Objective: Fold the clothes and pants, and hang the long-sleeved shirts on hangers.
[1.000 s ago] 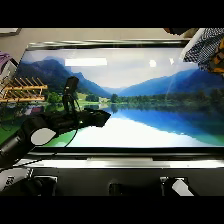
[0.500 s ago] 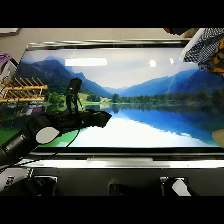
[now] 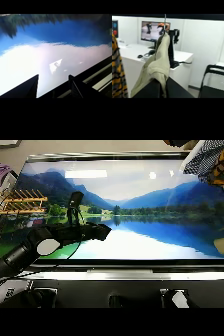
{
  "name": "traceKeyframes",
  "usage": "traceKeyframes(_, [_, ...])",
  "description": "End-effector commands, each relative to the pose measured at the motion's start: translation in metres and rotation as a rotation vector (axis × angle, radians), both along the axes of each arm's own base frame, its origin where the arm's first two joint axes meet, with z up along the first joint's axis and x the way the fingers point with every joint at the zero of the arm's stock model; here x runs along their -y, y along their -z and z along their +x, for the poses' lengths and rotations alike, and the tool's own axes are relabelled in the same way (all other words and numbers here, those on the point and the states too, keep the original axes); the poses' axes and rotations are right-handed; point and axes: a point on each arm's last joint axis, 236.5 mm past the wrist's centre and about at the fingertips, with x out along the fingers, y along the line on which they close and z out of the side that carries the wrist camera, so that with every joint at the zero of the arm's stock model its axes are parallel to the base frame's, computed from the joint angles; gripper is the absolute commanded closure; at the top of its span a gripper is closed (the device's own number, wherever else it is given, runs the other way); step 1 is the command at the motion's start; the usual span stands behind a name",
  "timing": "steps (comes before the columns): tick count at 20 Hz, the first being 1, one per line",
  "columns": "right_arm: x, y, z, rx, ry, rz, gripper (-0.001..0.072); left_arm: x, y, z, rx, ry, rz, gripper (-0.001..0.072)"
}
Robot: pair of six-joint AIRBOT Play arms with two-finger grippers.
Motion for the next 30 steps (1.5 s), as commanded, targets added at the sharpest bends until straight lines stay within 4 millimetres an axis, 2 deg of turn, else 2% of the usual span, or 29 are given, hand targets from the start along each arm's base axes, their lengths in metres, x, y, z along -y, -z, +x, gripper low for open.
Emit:
traceKeyframes(1, [0.014,-0.006,-0.029,-0.004,0.152,-0.035,0.0689,-0.004,0.011,-0.009,-0.044,0.018,0.041,0.0265])
traceKeyframes(3, [0.022,-0.005,-0.032,0.007,0.190,-0.039,0.0689,-0.006,0.015,-0.014,-0.062,0.025,0.058,0.0265])
traceKeyframes(6, [0.031,-0.004,-0.022,0.015,0.183,-0.042,0.0689,-0.007,0.016,-0.015,-0.071,0.027,0.059,0.0265])
traceKeyframes(10, [0.039,-0.008,-0.019,0.029,0.206,-0.061,0.0689,-0.007,0.016,-0.015,-0.069,0.028,0.060,0.0265])
traceKeyframes(16, [0.064,0.028,-0.018,-0.027,0.279,0.042,0.0687,-0.007,0.016,-0.015,-0.070,0.027,0.060,0.0265])
traceKeyframes(23, [0.063,0.033,-0.027,-0.027,0.303,0.074,0.0682,-0.007,0.015,-0.015,-0.070,0.027,0.059,0.0264])
traceKeyframes(24, [0.059,0.030,-0.032,-0.025,0.308,0.071,0.0617,-0.007,0.015,-0.015,-0.077,0.019,0.054,0.0263])
traceKeyframes(25, [0.054,0.026,-0.038,-0.015,0.311,0.067,0.0459,-0.007,0.015,-0.015,-0.099,-0.004,0.041,0.0240])
traceKeyframes(26, [0.049,0.022,-0.045,-0.003,0.318,0.068,0.0346,-0.007,0.015,-0.015,-0.119,-0.024,0.028,0.0201])
traceKeyframes(28, [0.036,0.015,-0.064,0.025,0.338,0.076,0.0256,-0.007,0.015,-0.015,-0.131,-0.039,0.020,0.0100])
traceKeyframes(29, [0.028,0.010,-0.075,0.043,0.345,0.072,0.0214,-0.007,0.015,-0.015,-0.131,-0.039,0.020,0.0089])
traceKeyframes(30, [0.017,0.000,-0.085,0.066,0.344,0.055,0.0215,-0.007,0.015,-0.015,-0.130,-0.039,0.019,0.0089])
